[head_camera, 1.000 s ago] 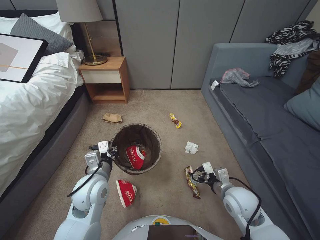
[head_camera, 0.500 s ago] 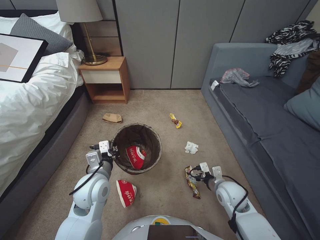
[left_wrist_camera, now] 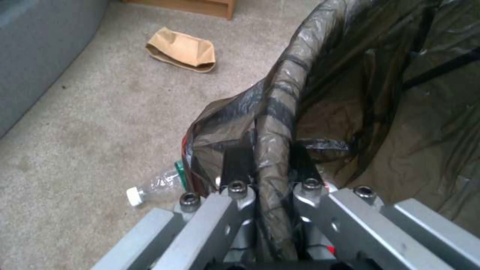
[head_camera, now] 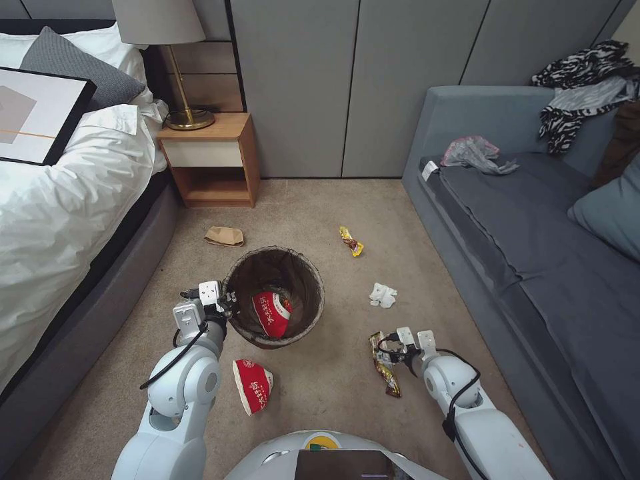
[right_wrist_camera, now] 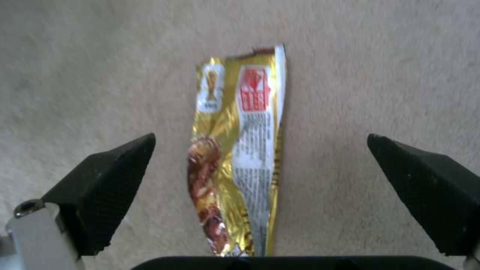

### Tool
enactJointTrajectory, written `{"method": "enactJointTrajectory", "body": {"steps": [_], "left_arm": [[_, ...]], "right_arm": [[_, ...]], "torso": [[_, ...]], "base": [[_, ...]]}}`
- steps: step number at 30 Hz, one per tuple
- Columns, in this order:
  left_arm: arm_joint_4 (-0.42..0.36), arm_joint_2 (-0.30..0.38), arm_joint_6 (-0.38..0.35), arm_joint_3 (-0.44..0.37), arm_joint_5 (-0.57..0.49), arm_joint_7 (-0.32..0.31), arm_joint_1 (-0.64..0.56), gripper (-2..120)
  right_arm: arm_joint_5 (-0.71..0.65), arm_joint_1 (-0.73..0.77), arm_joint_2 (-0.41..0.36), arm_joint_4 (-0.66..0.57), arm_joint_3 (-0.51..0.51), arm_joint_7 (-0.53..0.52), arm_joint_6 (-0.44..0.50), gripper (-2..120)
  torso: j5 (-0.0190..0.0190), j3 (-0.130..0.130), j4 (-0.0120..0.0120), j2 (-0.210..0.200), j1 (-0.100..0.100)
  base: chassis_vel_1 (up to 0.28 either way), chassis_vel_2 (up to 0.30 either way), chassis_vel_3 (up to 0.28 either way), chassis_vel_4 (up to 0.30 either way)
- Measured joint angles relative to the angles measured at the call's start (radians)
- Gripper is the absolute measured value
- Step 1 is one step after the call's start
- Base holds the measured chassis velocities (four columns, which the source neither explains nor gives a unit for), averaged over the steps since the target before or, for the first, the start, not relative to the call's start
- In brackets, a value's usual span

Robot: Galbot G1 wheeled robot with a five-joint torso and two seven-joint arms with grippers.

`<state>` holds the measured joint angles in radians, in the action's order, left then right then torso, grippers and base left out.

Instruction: Pick up the trash bin, then pick up the garbage from the floor and place it into the trash bin.

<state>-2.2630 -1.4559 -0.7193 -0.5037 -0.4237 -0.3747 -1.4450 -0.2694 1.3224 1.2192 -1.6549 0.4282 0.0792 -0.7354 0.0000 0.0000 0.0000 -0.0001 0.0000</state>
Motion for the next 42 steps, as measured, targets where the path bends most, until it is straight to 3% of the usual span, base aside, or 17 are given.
{"method": "enactJointTrajectory", "body": {"steps": [19,31,33,42], "left_arm": [[-0.010,-0.005,0.000,0.006,0.011,0.000,-0.011,3],[-0.019,-0.005,0.000,0.009,0.015,0.000,-0.019,3],[-0.019,-0.005,0.000,0.009,0.015,0.000,-0.019,3],[-0.017,-0.006,0.000,0.009,0.015,0.001,-0.013,3]], "right_arm": [[0.046,-0.042,0.016,0.094,-0.011,0.018,0.018,99],[0.120,-0.080,0.036,0.141,-0.041,0.059,0.028,57],[0.127,-0.081,0.037,0.142,-0.043,0.064,0.028,44],[0.132,-0.083,0.036,0.148,-0.044,0.079,0.028,16]], "torso": [[0.0000,0.000,0.0000,0.000,0.000],[-0.0001,0.000,0.0000,0.000,0.000],[0.0000,0.000,0.0000,0.000,0.000],[-0.0001,0.000,0.0000,0.000,0.000]], "base": [[0.000,0.000,0.000,0.000],[0.000,0.000,0.000,0.000],[0.000,0.000,0.000,0.000],[0.000,0.000,0.000,0.000]]}}
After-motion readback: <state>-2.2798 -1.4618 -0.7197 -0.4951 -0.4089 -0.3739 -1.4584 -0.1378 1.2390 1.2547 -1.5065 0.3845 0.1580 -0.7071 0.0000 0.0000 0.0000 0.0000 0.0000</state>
